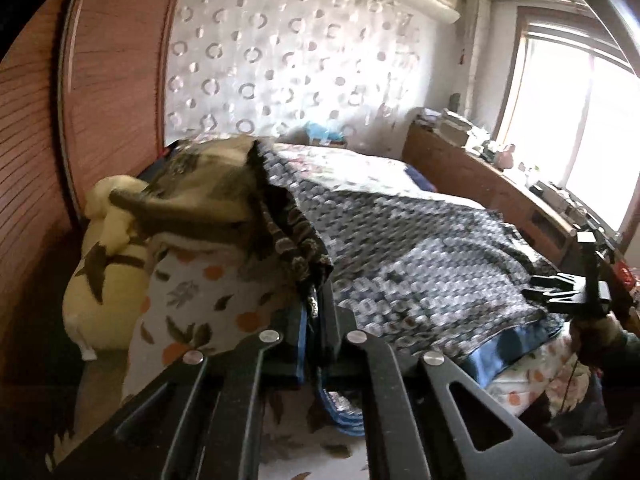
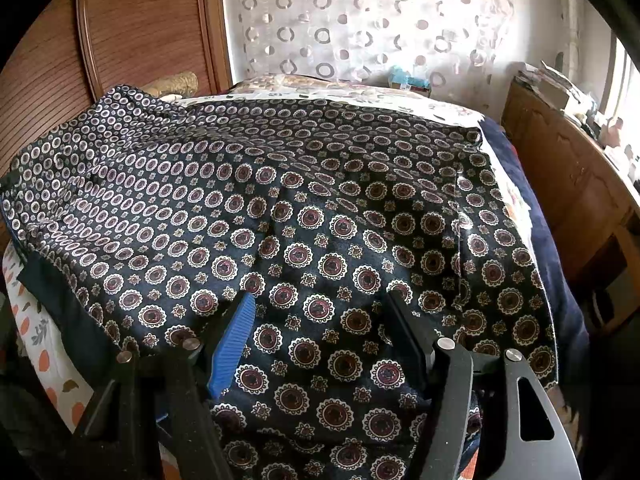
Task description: Fold small clothes
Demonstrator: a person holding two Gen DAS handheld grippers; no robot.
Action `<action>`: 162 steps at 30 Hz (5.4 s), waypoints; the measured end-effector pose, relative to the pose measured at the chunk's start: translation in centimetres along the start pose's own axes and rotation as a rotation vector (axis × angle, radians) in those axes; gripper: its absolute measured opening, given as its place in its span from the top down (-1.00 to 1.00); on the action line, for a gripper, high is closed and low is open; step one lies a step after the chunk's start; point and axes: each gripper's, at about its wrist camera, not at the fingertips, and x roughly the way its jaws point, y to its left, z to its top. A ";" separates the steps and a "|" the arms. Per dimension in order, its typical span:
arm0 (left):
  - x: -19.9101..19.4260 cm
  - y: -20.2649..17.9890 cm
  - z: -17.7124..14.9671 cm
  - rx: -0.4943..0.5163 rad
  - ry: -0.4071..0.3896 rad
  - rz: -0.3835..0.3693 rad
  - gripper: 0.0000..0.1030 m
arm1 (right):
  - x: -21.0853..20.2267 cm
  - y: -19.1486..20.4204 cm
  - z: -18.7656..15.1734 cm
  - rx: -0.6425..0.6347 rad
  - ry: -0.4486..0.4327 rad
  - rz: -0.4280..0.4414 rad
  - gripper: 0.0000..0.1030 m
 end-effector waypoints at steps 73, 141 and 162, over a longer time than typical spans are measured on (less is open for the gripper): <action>6.5 -17.7 4.9 0.269 0.083 -0.287 -0.35 | -3.3 -3.0 -0.7 0.082 -0.082 -0.046 -0.32; 7.4 -17.7 2.3 0.247 0.117 -0.290 -0.36 | -6.6 -0.6 3.7 -0.076 -0.100 0.029 -0.20; 7.4 -16.9 2.0 0.227 0.126 -0.293 -0.36 | 4.5 0.1 8.2 -0.223 0.081 0.034 0.65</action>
